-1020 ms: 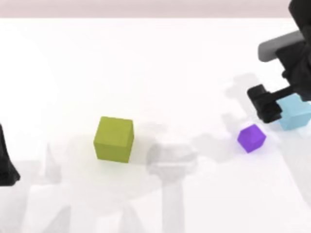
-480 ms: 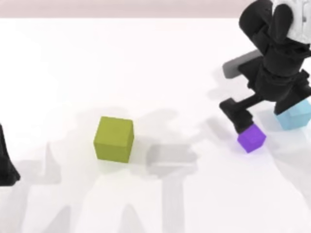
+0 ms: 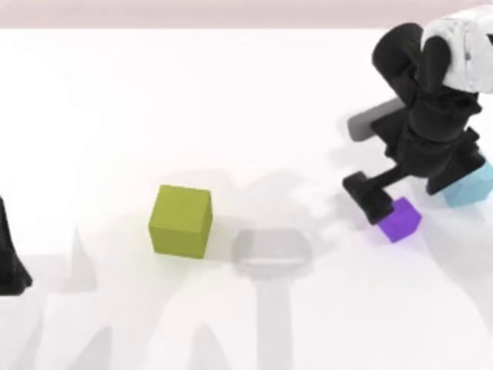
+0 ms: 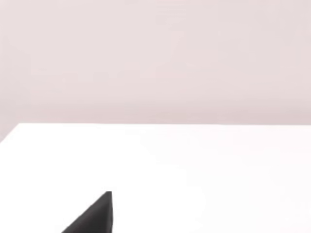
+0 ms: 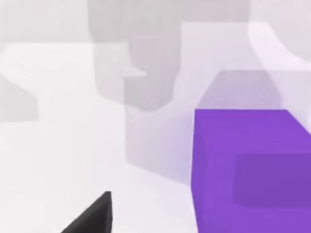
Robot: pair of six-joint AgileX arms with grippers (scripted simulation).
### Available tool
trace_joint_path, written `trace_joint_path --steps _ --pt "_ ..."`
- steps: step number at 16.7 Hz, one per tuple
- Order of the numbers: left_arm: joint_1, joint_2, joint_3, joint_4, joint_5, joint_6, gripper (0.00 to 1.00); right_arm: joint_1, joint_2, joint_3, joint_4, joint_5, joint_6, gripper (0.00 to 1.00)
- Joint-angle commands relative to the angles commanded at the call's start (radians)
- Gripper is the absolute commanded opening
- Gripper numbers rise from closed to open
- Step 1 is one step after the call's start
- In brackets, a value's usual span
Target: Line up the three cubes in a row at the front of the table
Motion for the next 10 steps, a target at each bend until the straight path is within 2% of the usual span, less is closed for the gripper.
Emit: trace_joint_path --steps 5,10 --pt "0.0 0.0 0.0 0.0 0.0 0.0 1.0 0.002 0.075 -0.108 0.187 0.001 0.004 1.0" --pt "0.0 0.0 0.0 0.0 0.0 0.0 1.0 0.003 0.082 -0.117 0.198 0.001 0.004 1.0"
